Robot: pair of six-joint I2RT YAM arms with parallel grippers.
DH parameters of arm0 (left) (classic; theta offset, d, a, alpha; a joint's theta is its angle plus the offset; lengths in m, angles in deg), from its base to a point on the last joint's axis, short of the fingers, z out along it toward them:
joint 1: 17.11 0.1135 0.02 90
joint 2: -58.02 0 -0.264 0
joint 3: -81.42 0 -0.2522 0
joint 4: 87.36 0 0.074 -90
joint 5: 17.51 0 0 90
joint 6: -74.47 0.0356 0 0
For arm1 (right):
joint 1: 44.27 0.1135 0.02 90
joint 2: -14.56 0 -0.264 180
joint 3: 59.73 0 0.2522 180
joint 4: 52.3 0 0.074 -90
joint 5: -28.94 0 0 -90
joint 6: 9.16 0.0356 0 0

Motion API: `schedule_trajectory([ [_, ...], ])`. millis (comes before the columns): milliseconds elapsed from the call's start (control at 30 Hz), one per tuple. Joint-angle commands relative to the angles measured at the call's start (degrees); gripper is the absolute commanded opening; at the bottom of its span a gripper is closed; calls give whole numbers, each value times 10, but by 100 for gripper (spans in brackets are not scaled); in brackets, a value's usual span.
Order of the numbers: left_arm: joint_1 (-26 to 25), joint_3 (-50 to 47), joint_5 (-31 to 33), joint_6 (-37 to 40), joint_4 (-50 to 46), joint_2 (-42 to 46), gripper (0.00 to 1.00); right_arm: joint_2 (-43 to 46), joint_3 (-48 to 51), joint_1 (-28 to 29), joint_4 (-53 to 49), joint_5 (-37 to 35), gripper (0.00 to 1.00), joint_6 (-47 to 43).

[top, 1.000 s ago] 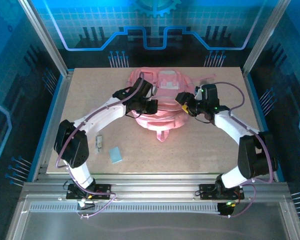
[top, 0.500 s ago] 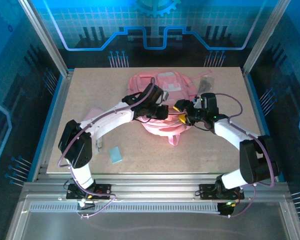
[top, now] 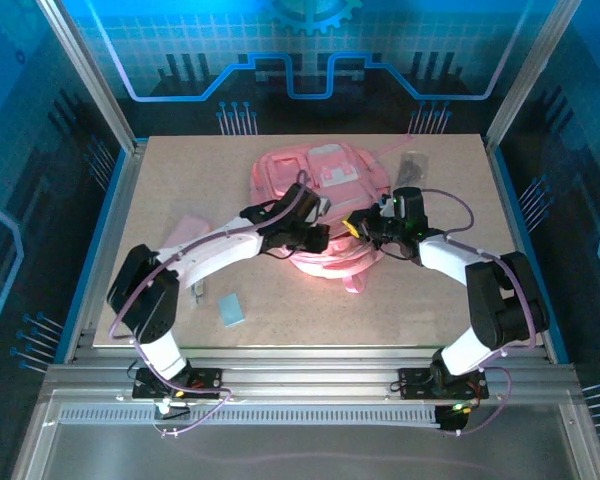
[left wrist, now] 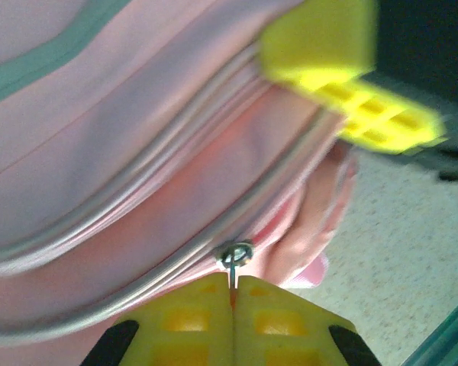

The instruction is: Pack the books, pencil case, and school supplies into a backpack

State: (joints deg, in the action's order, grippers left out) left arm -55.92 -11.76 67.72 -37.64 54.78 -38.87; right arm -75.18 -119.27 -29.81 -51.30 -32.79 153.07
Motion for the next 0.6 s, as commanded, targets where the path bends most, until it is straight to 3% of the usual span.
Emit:
schedule_trajectory([
  [0,46,-58,29,13,-32,48,0,39,-4,-26,-28,-42,0,-52],
  [200,79,-136,79,30,-47,85,0,45,-24,-54,-48,-14,0,-75],
  [567,183,-122,375,99,71,18,0,45,-97,-63,-165,67,0,-184],
])
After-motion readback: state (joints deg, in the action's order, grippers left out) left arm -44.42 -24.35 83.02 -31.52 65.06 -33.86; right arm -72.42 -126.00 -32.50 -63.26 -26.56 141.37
